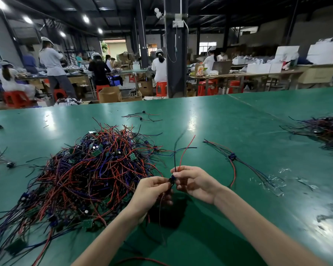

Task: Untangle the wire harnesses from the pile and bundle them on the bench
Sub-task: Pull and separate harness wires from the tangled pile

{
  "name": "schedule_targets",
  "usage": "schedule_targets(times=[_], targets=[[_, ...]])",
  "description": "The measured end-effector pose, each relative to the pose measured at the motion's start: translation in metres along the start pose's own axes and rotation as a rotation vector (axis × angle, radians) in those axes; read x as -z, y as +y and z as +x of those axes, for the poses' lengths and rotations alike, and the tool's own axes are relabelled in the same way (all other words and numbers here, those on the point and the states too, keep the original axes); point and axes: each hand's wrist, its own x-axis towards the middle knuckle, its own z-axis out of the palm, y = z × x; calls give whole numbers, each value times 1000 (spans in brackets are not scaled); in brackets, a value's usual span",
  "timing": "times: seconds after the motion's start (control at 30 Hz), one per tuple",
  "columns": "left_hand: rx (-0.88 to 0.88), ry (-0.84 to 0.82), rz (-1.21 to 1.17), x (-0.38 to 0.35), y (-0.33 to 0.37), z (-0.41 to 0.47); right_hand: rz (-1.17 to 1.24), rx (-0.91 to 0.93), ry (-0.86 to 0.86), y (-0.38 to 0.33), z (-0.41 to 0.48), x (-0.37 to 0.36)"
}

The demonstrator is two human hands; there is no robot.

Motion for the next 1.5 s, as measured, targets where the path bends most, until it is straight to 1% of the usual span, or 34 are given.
schedule_targets(times=[0.1,0.17,0.27,0.4,0.53,0.67,0.9,1.17,1.33,1.4,1.5], targets=[[40,-22,-34,1,1,0,-68,76,89,4,2,-1],[63,-54,-57,1,2,0,-107,109,113,6,3,-1],[46,-87,-17,2,0,0,-154,146,116,8,4,-2],[17,-69,35,2,-3,1,-234,148,167,9,5,-5],[38,-78,5,-1,-2,1,-128,101,203,4,9,-4],[75,-111,-13,0,-1,1,-87,87,263,-3,12,2],[91,-147,4,2,1,-1,-41,164,392,-14,16,25],[118,-150,30,5,2,3,-2,220,440,-18,19,38],[100,-132,20,4,-1,1,4,316,482,-12,24,39],[94,-134,27,4,-1,2,-48,371,528,-8,26,40],[74,-129,41,5,-1,4,-198,466,599,-5,27,42]])
